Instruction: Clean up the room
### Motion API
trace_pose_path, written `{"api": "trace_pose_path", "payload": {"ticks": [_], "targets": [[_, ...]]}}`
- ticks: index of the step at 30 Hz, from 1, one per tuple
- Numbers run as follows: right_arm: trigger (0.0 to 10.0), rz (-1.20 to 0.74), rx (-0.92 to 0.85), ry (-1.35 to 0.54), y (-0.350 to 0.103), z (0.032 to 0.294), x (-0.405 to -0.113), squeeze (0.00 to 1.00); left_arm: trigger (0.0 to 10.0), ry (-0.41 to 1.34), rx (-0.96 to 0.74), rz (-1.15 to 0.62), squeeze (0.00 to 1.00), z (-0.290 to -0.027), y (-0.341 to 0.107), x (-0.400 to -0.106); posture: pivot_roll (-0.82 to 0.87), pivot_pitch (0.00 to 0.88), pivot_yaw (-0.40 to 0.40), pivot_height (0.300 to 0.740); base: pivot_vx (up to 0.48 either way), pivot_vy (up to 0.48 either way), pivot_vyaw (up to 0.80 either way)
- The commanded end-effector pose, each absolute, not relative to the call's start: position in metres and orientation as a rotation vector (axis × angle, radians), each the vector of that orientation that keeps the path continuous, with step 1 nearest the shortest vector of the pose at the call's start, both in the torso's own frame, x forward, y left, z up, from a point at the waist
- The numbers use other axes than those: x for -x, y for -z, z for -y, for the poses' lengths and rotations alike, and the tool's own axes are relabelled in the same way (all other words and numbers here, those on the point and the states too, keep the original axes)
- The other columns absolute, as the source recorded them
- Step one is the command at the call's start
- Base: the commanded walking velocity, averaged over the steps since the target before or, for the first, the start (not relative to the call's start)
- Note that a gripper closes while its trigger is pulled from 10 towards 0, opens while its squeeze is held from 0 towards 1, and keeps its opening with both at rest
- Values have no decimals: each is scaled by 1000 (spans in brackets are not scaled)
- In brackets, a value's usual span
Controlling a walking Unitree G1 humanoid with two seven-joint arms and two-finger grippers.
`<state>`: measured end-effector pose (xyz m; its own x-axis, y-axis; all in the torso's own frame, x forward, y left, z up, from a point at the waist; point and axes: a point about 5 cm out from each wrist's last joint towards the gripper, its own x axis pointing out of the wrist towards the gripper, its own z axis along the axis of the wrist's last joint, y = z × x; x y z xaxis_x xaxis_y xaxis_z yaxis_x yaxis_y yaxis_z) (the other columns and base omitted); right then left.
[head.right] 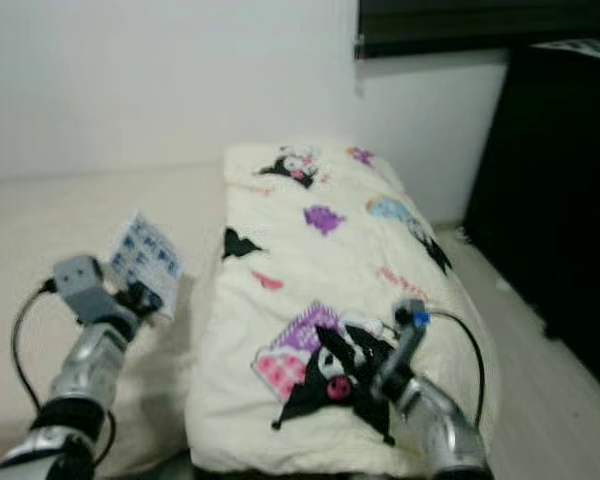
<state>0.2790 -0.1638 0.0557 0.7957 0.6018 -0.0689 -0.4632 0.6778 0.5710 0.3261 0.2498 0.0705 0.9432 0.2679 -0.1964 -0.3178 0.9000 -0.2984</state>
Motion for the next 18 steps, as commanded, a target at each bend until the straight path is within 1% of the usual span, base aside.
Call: {"api": "trace_pose_path", "payload": {"ticks": [1, 6, 7, 11, 16, 18], "targets": [[10000, -279, -567, -606, -52, 159, -277, 0, 10000, -318, 329, -166, 0, -254, -65, -322, -6, 0, -2, 630, 0, 0, 0], [10000, -285, -566, -610, -50, 156, -276, 0, 10000, -336, 322, -231, 0, -257, -47, -310, -4, 0, -3, 645, 0, 0, 0], [10000, -288, -566, -614, -49, 155, -276, 0, 10000, -347, 331, -267, 0, -258, -37, -303, -3, 0, -2, 655, 0, 0, 0], [10000, -284, -568, -618, -49, 154, -276, 0, 10000, -345, 355, -283, 0, -259, -29, -296, -3, 0, -2, 675, 0, 0, 0], [10000, -263, -572, -622, -54, 157, -278, 0, 10000, -313, 397, -220, 0, -261, -36, -300, -4, 0, -7, 690, 0, 0, 0], [10000, -244, -571, -630, -58, 161, -280, 0, 10000, -270, 420, -130, 0, -266, -54, -310, 0, 0, -12, 705, 0, 0, 0]]}}
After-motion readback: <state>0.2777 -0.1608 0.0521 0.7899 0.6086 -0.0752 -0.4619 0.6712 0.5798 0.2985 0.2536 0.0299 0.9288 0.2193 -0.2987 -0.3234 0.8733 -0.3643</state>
